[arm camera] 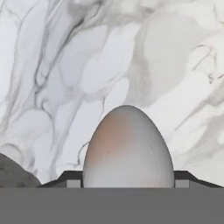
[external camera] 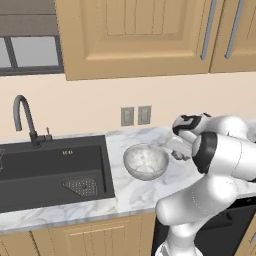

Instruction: Pick the egg and butter from the fridge and place them by the bowl for mixing.

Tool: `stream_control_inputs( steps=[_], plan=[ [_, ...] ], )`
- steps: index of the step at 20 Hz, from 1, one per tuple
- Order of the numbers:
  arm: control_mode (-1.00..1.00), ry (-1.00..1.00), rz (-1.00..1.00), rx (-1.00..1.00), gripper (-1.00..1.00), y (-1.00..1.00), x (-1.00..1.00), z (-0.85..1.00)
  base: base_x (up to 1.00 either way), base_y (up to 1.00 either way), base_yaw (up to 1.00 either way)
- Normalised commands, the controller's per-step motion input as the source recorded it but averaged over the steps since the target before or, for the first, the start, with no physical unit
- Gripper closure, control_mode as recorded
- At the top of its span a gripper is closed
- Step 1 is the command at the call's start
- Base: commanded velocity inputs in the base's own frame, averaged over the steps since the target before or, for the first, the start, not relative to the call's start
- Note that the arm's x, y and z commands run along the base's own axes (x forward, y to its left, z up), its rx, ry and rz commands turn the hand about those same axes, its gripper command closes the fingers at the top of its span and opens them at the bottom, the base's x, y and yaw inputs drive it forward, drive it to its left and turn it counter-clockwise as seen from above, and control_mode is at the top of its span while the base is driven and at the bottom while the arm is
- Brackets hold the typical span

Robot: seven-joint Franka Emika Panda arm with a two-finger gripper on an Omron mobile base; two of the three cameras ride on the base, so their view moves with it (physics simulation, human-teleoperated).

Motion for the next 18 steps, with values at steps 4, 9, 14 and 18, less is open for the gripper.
stream_control_inputs(
  steps=[4, 9, 14, 18],
  plan=[
    [-1.00, 0.00, -0.06, 0.08, 1.00, 0.18, 0.25, -0.38, 0.00, 0.00, 0.00],
    [-1.00, 0.00, -0.04, 0.08, 1.00, 0.19, 0.19, -0.34, 0.00, 0.00, 0.00],
    [-1.00, 0.00, -0.03, 0.09, 1.00, 0.21, 0.20, -0.21, 0.00, 0.00, 0.00],
    [-1.00, 0.00, -0.01, 0.05, 1.00, 0.30, 0.03, -0.21, 0.00, 0.00, 0.00]
  ],
)
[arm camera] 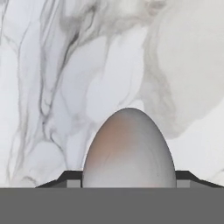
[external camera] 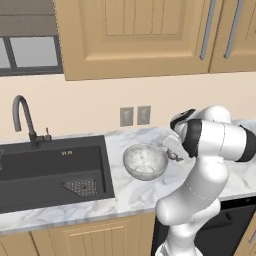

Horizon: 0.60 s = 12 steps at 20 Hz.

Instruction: Pick the egg and butter from the fridge and place them by the bowl for mixing.

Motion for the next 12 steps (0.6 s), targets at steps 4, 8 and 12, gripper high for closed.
stream_control_inputs(
  steps=[4, 8, 12],
  plan=[
    [-1.00, 0.01, -0.01, 0.01, 1.00, 0.31, 0.00, -0.29, 0.00, 0.00, 0.00],
    [-1.00, 0.02, -0.01, 0.00, -1.00, 0.33, 0.00, -0.27, 0.00, 0.00, 0.00],
    [-1.00, 0.01, 0.00, 0.00, -1.00, 0.26, -0.09, -0.23, 0.00, 0.00, 0.00]
  ],
)
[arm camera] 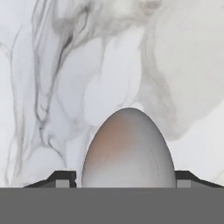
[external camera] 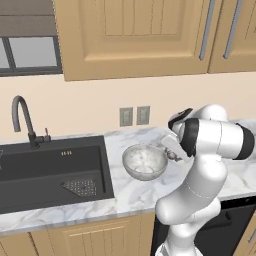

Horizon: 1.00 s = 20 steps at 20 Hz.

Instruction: Pick the egg and butter from the fridge and place them by the bowl for mixing.

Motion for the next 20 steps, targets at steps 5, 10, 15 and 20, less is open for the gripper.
stream_control_inputs(
  steps=[5, 10, 15, 20],
  plan=[
    [-1.00, 0.01, 0.00, 0.01, -1.00, 0.21, -0.13, -0.16, 0.00, 0.00, 0.00],
    [-1.00, 0.02, 0.00, 0.01, -1.00, 0.08, -0.16, -0.02, 0.00, 0.00, 0.00],
    [-1.00, 0.01, 0.00, 0.00, -1.00, 0.01, -0.28, 0.00, 0.00, 0.00, 0.00],
    [-1.00, 0.00, 0.00, -0.04, -1.00, 0.00, -0.17, 0.03, 0.00, 0.00, 0.00]
  ],
)
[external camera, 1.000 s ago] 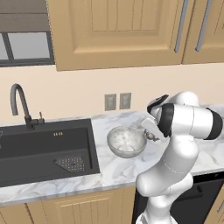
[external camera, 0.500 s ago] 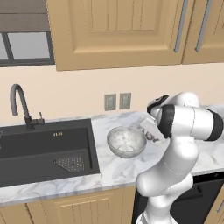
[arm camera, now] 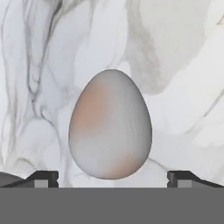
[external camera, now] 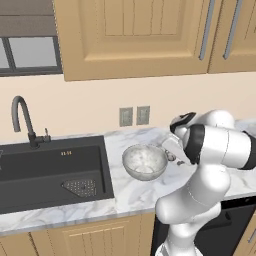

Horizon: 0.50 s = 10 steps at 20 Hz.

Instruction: Pick the egg and butter from the fridge and place them by the bowl for mixing.

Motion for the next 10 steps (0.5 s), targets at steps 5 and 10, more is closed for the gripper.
stream_control_inputs(
  steps=[5, 10],
  plan=[
    [-1.00, 0.00, 0.00, -0.02, -1.00, 0.00, -0.08, 0.26, 0.00, 0.00, 0.00],
    [-1.00, 0.01, 0.00, 0.00, -1.00, 0.00, -0.20, 0.41, 0.00, 0.00, 0.00]
  ],
)
